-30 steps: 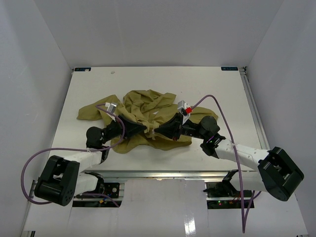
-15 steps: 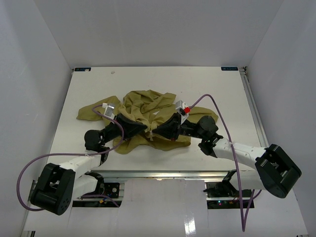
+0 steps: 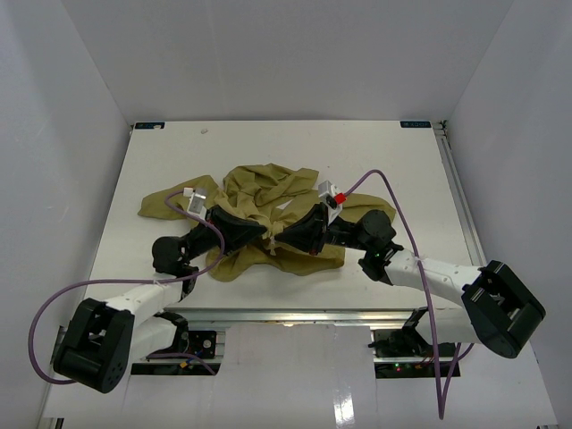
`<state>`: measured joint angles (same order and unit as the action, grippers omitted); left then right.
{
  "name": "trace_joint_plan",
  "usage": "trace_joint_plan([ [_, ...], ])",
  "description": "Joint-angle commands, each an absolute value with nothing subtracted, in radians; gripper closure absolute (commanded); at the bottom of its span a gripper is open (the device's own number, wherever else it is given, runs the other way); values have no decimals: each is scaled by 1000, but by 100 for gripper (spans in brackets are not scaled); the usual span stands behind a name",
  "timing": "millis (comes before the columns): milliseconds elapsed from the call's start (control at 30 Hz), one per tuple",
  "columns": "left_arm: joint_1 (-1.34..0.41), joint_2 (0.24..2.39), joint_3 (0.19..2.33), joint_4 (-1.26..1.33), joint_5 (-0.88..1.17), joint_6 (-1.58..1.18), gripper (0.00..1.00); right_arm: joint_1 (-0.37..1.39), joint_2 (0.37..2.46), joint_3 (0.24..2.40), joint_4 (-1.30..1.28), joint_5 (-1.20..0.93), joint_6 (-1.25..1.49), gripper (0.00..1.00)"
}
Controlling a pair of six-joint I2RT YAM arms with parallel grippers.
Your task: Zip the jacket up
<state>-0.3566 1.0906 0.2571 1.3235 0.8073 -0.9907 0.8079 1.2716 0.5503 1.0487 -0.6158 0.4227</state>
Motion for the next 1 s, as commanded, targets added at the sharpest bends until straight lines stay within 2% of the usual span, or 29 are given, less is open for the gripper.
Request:
trace_joint_plan([
  [0, -362, 1064, 288, 1821, 792, -965, 100, 816, 1278, 594, 1122, -630, 438, 92],
  [967, -408, 999, 261, 1820, 791, -774, 100, 817, 1291, 613, 1161, -607, 511, 92],
])
